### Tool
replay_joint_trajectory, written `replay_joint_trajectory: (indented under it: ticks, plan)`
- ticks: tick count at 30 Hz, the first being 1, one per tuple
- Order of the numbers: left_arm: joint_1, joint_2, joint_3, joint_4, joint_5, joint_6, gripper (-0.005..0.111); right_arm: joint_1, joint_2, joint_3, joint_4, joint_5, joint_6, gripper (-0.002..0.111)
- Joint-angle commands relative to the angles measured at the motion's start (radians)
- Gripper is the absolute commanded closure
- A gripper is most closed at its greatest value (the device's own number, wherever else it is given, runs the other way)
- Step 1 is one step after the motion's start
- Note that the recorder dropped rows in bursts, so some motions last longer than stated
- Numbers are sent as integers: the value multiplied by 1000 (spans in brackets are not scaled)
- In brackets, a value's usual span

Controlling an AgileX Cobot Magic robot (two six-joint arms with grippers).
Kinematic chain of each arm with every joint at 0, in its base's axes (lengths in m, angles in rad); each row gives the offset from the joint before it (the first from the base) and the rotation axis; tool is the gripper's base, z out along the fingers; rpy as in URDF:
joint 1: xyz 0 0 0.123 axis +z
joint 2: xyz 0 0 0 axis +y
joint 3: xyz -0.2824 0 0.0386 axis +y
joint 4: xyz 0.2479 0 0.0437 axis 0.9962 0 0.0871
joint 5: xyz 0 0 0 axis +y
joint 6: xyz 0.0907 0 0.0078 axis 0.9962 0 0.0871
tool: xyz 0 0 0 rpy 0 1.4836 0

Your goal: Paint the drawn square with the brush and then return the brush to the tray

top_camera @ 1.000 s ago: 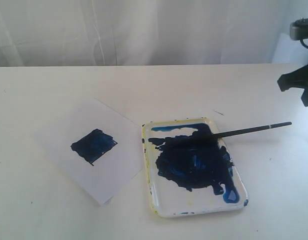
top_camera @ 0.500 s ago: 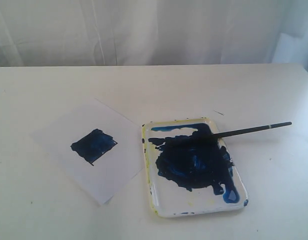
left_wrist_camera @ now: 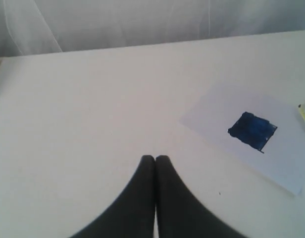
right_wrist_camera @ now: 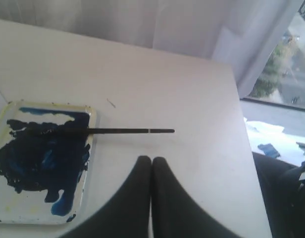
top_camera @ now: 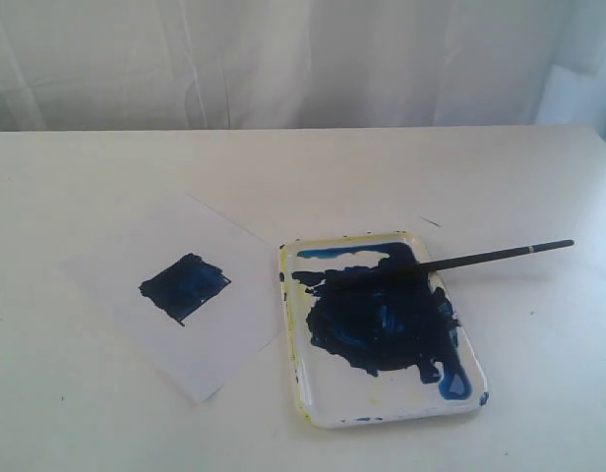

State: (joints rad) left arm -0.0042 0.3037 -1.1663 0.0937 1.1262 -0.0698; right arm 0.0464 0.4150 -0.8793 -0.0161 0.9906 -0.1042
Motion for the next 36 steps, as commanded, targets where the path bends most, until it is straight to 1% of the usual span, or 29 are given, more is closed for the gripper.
replay_joint_trajectory:
  ticks: [1,6,8,10,12,15,18,21,24,31,32,33,34,35,36]
  plan:
    - [2,-124,4,-3,42,-9,107,3,-136,41,-2,4,6,108]
    - [2,-248,10,-3,77,-9,107,3,-283,96,-2,9,8,108]
    - [2,-298,27,-3,72,-9,107,3,-339,118,-4,-2,8,108]
    - [2,-304,46,-3,61,-9,107,3,-401,141,-6,-20,8,108]
    - [0,-304,56,4,89,-9,107,3,-415,166,-6,-42,8,108]
    - [-6,-304,101,-4,30,-9,107,3,-415,184,-22,-41,10,108]
    - [-7,-304,157,1,-16,-9,107,3,-415,215,-22,-91,20,108]
    - [-7,-304,238,6,-85,-9,107,3,-415,255,-24,-157,37,108]
    - [-7,-304,345,2,-183,-28,107,3,-415,301,-24,-239,87,108]
    - [-7,-304,615,-11,-476,-37,107,3,-415,437,-22,-506,91,108]
    - [-7,-304,696,-14,-570,-40,107,3,-415,495,-22,-588,91,108]
    - [-7,-304,735,-14,-625,-52,107,3,-415,522,-22,-612,91,108]
    - [-7,-304,810,-14,-750,-93,107,3,-415,577,-22,-667,91,108]
    - [-7,-304,840,-14,-801,-94,107,3,-415,600,-22,-697,91,108]
    - [-7,-304,914,-14,-905,-88,107,3,-415,657,-24,-756,78,108]
